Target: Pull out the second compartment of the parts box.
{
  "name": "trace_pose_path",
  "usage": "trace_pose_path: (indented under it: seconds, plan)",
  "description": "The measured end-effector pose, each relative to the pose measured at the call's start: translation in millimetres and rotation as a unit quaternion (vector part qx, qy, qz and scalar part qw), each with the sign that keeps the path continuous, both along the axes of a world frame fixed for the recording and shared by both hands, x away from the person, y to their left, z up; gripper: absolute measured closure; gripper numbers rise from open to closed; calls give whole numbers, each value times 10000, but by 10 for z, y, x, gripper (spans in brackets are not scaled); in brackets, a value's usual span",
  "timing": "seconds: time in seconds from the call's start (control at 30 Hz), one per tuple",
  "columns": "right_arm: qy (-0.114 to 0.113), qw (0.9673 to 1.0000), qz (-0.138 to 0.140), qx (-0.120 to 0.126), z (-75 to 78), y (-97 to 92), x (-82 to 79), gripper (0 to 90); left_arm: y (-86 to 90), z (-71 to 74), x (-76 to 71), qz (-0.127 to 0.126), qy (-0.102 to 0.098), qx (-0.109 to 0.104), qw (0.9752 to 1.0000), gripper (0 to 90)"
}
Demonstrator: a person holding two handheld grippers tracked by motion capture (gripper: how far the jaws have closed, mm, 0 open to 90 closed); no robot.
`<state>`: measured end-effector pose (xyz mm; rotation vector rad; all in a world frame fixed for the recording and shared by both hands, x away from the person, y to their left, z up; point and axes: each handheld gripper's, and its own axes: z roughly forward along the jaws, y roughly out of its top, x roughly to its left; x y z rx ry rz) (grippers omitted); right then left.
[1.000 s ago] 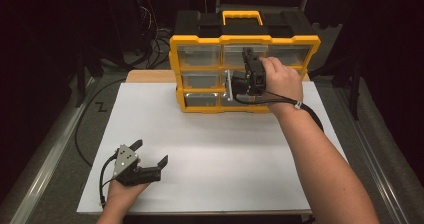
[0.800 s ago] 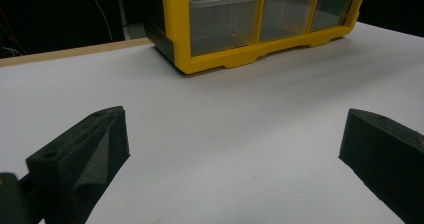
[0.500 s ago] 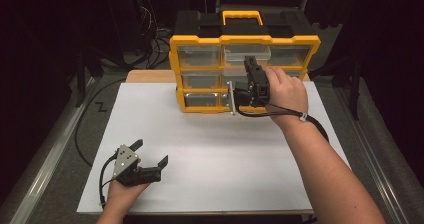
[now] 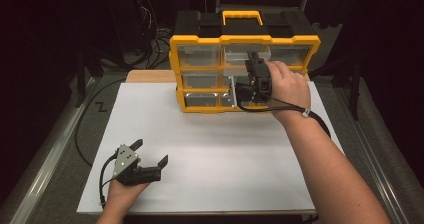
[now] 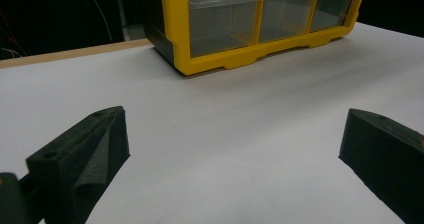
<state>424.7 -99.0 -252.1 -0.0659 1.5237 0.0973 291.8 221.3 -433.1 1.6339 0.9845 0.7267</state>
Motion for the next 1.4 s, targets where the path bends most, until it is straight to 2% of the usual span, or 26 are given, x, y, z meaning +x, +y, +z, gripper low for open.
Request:
trace_pose_path:
  seconds: [0.23, 0.3, 0.33, 0.57, 1.13, 1.4]
  plan:
    - [147, 9999, -68, -6, 5, -5, 33, 703, 0, -2, -2, 1, 0, 5, 10000, 5]
    - [107, 9999, -72, -38, -1, -4, 33, 734, 0, -2, -2, 1, 0, 6, 10000, 5]
    - [55, 9999, -82, 18, 3, 0, 29, 788, 0, -2, -2, -1, 3, 5, 10000, 5]
    - [8, 9999, -127, -29, -4, 9, -1, 796, 2, 0, -3, -2, -7, 10, 10000, 5]
    - [-115, 9999, 37, -30, -35, -36, -316, 799, -3, 1, -6, 1, -12, -7, 10000, 5]
    - [-163, 9998, 80, -7, -45, -51, -400, 800, 3, 6, -15, 20, -39, -28, 10000, 5]
